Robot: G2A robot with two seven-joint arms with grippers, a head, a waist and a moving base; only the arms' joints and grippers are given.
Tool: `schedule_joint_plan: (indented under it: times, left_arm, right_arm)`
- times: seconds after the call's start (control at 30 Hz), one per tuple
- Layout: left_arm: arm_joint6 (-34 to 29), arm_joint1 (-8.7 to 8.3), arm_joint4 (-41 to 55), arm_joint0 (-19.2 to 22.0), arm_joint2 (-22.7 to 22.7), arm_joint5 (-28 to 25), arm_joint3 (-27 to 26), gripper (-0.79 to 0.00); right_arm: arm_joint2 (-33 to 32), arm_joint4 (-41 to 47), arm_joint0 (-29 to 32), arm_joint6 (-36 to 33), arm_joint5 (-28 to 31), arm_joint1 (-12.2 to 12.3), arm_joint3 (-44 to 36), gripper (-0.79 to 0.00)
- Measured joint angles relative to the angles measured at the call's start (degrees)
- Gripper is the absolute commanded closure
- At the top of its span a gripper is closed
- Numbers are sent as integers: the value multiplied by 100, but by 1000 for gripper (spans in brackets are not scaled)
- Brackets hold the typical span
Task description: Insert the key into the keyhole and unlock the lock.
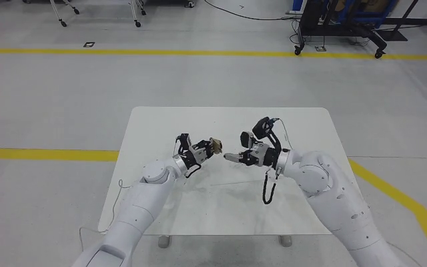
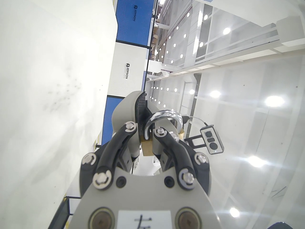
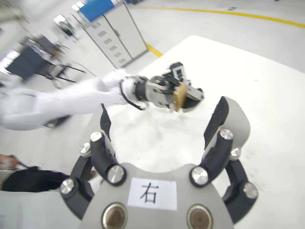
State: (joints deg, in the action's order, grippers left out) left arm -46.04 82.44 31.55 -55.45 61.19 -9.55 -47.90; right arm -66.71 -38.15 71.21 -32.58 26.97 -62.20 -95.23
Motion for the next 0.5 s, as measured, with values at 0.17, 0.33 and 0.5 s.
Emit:
schedule_joint_plan:
  times: [0.17,0.33,0.5]
  left_arm:
    - [171,10,-150,-49,-52,-92,-109,0]
    - [202,11,-210,-67,-61,-137,-154,0]
    - [227,9,-223,-86,-41,-238,-178,0]
  right_arm:
    - [89,-462,71,49,-253,-28,-31,-311]
    - [323,344,46,450,-625,-138,241,-265]
    - [485,1082,-29,718,-873,-239,639,-182]
